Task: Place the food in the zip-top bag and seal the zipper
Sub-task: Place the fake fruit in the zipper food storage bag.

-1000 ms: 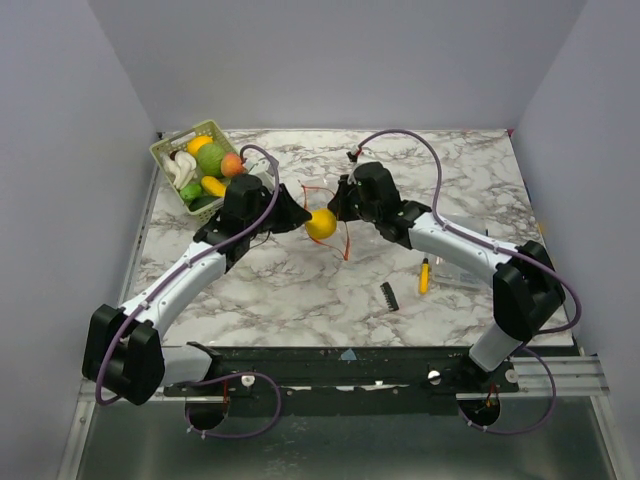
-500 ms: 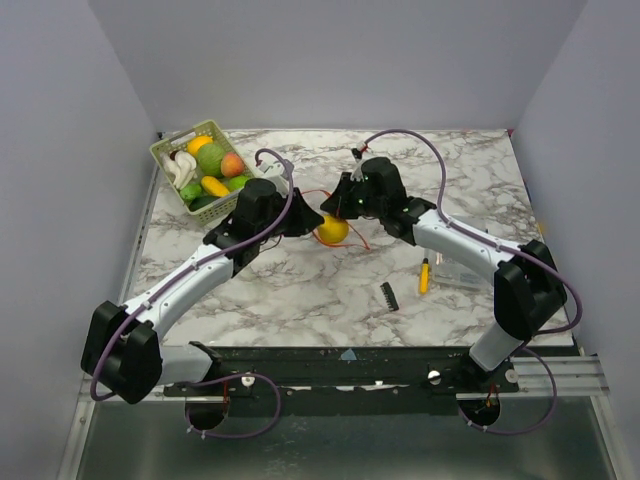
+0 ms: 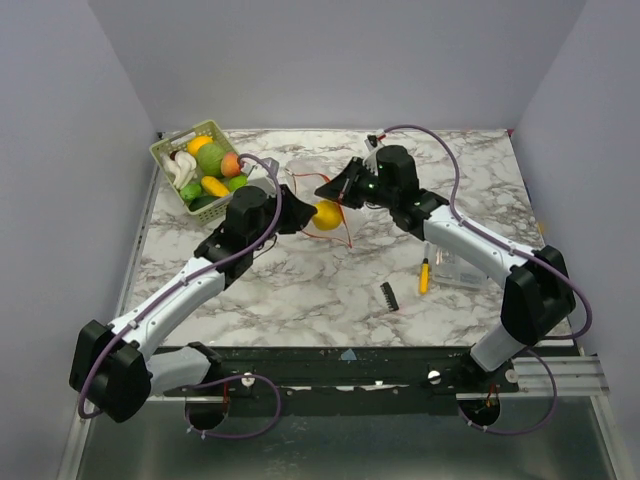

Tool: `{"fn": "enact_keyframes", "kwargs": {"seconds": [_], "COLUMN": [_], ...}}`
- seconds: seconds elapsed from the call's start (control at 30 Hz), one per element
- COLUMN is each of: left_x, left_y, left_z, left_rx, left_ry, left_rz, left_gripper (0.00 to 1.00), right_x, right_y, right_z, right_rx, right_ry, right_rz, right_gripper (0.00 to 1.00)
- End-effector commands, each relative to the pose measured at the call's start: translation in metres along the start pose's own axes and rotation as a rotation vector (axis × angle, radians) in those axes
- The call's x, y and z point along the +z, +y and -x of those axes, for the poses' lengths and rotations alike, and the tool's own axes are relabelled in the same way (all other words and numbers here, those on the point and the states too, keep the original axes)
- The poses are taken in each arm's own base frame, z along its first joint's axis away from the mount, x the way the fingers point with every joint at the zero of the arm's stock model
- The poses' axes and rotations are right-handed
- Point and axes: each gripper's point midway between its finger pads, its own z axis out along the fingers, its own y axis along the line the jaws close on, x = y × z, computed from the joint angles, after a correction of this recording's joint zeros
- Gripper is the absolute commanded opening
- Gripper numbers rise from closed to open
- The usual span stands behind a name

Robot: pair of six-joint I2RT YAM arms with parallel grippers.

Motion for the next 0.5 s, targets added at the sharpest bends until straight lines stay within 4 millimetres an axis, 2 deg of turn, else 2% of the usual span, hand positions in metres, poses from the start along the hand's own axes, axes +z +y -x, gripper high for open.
{"fn": "enact_keyframes", "kwargs": {"seconds": [0.0, 0.3, 0.4, 0.47], "left_x": [-0.008, 0.008, 0.011, 0.012], "left_y": [-0.012, -0.013, -0.016, -0.019], "left_z": [0.021, 0.010, 0.008, 0.006], "left_rx": [0.003, -0.035, -0.042, -0.036], "left_ry": [-0.087, -0.018, -0.008, 0.003], "left_rz": [-0.027, -0.030, -0.051, -0.065], "left_gripper": [0.11, 0.12, 0.16, 0.29], "right_x": [-0.011, -0.009, -0.010, -0.010], "right_y": [0.040, 0.044, 0.042, 0.039], "right_z": [0.013, 0.020, 0.022, 0.022], "right_rx": [0.119, 0.284, 0.293, 0.292], "right_ry": [-0.024, -0.075, -0.093, -0.091], "right_rz": [0.129, 0.199, 0.200, 0.196], "right_gripper": [0.01, 0.01, 0.01, 0.01]}}
